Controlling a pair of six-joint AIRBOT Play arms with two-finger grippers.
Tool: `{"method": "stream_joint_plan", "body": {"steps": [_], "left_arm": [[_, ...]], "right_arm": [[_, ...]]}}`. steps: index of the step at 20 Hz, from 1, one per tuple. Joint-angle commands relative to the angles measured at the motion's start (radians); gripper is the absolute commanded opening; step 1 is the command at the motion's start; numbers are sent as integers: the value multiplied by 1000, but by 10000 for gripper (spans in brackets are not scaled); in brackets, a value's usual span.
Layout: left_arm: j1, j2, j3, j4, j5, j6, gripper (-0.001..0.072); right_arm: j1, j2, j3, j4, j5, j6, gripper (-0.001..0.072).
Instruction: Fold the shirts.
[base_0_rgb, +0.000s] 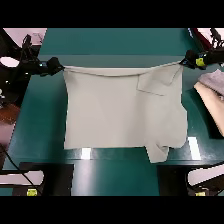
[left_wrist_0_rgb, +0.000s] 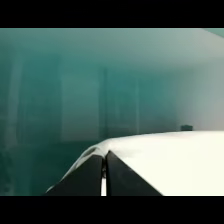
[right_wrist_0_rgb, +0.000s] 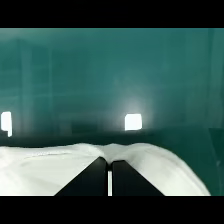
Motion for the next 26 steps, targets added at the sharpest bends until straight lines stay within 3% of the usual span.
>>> {"method": "stream_joint_plan", "body": {"steps": [1, 3, 6, 10, 14, 15, 16, 17, 18, 22, 26], "left_arm": [[-39, -23, 18, 39, 69, 62, 23], [-39, -23, 17, 87, -6, 61, 23], [-39, -23, -16, 143, -120, 58, 23], [-39, -25, -151, 144, -84, 43, 24], [-39, -24, -193, 140, -97, 34, 42], [-39, -24, -193, 137, -110, 13, 302], [-39, -24, -193, 137, -123, -8, 552], [-39, -23, -193, 137, -142, -21, 615], [-35, -19, -192, 138, -160, -21, 609], [48, 41, -151, 148, -329, -27, 610], [148, 195, -244, 253, -470, -27, 609]], "right_arm": [[5, -26, 43, -118, 8, -10, 15], [5, -16, 16, -197, 100, -16, 15], [3, 64, -158, -277, 100, -16, 14], [3, 142, -386, -298, -4, -16, 16], [5, 145, -478, -227, -35, -14, 20], [5, 145, -485, -201, -33, -14, 23], [5, 145, -484, -181, -25, -14, 80], [3, 146, -482, -157, -16, -14, 258], [1, 146, -469, -143, 18, -14, 359], [-28, 182, -409, -128, 243, -107, 358], [-94, 357, -525, -122, 280, -119, 357]]}}
